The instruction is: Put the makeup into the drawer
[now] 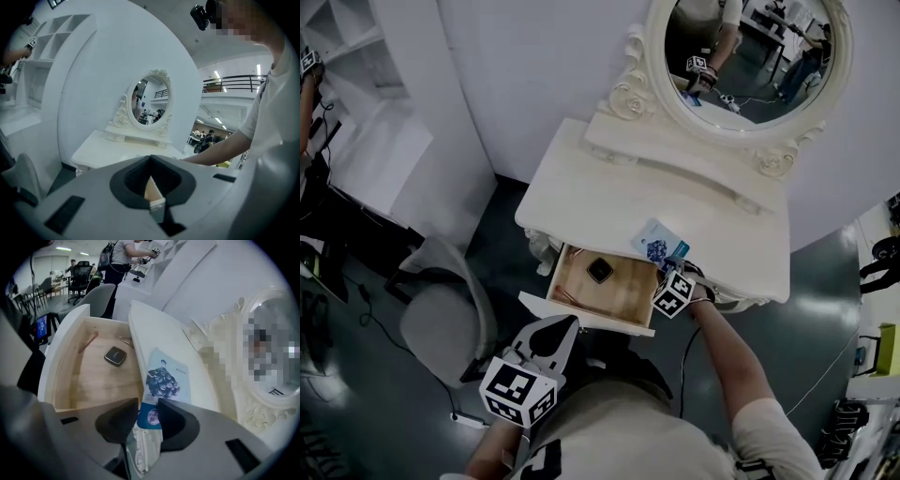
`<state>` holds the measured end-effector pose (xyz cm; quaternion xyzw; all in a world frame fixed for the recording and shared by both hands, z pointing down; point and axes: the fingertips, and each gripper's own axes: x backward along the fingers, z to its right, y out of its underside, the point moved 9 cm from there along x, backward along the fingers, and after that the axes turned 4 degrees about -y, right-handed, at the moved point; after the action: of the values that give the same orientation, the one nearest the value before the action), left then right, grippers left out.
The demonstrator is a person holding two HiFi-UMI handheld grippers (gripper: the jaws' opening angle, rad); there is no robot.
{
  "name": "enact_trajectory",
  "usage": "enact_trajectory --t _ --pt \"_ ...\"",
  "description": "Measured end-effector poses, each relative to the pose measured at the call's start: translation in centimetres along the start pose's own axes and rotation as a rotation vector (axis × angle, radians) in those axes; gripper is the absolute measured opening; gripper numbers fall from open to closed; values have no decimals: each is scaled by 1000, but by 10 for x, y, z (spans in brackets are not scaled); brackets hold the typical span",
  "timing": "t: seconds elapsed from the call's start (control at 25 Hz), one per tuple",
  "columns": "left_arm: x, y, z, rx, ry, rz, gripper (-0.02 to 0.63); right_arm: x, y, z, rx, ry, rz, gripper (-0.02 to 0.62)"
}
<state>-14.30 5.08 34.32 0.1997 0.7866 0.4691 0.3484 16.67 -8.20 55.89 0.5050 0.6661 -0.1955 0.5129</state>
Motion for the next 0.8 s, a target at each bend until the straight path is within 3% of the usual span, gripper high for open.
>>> enact_trajectory --t 0.24,0.36,0.44,0.8 --pt "-1 0 3 -16 9 -9 55 1 3 -8 70 50 -12 131" --pt "-2 -1 4 -23 16 -8 55 6 3 -9 85 60 5 55" --pt "-3 -1 4 -21 19 -8 55 8 4 -9 82 60 14 37" --pt "3 -4 -5 -7 11 14 55 31 -15 3 -114 -44 83 26"
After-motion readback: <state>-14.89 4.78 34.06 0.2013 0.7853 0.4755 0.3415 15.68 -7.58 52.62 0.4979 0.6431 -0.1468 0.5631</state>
